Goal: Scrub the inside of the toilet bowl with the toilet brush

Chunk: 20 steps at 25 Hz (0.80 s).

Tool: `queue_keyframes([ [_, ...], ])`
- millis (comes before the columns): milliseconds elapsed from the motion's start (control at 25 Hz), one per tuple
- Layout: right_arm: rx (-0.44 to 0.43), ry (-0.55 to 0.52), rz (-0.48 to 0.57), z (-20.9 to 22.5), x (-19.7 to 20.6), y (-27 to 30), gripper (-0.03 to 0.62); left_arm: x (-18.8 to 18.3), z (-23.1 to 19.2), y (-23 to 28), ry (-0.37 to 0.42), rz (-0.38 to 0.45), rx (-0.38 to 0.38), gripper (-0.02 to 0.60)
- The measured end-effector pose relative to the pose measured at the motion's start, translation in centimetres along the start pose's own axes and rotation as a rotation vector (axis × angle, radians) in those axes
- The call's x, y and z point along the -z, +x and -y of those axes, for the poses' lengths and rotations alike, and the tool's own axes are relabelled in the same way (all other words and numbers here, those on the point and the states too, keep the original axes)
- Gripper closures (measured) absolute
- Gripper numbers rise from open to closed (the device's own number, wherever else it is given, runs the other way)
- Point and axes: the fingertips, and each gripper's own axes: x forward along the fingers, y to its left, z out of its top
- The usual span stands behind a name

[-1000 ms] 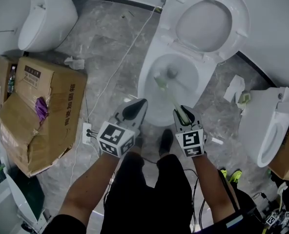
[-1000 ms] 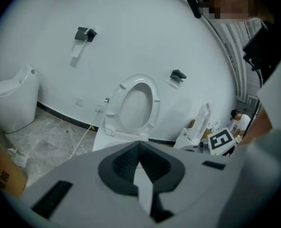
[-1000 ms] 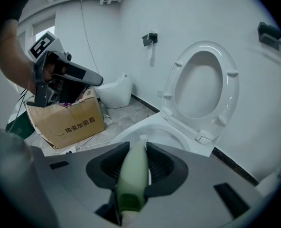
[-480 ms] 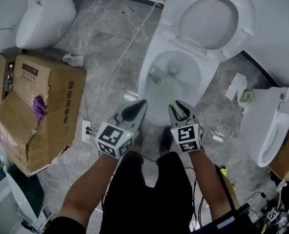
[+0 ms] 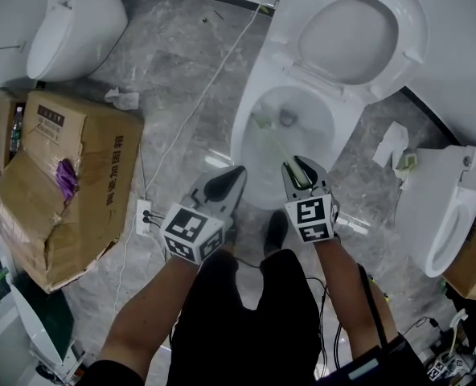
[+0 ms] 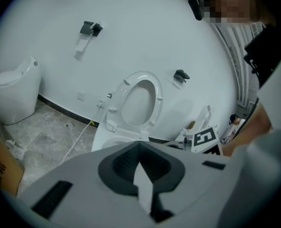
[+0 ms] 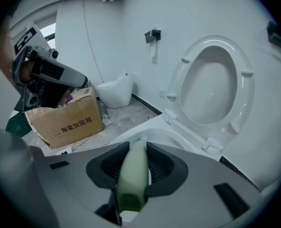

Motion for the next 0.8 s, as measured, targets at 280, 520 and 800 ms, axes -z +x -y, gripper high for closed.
queue_keyframes([
  [280, 0.025, 0.002, -0.002, 1.7, -0.7, 0.6, 0.477, -1.0, -0.8, 0.2, 0.003, 0.018, -0.018, 0.572],
  [520, 0.052, 0.016, -0.002, 3.2, -0.7, 1.0, 0.477, -0.8, -0.4, 1.0, 0.008, 0.009, -0.003, 0.572],
  [800, 0.094, 0.043, 0.001, 5.1, -0.6, 1.1, 0.477, -0.9, 0.1, 2.0, 0.019, 0.012, 0.013, 0.572],
])
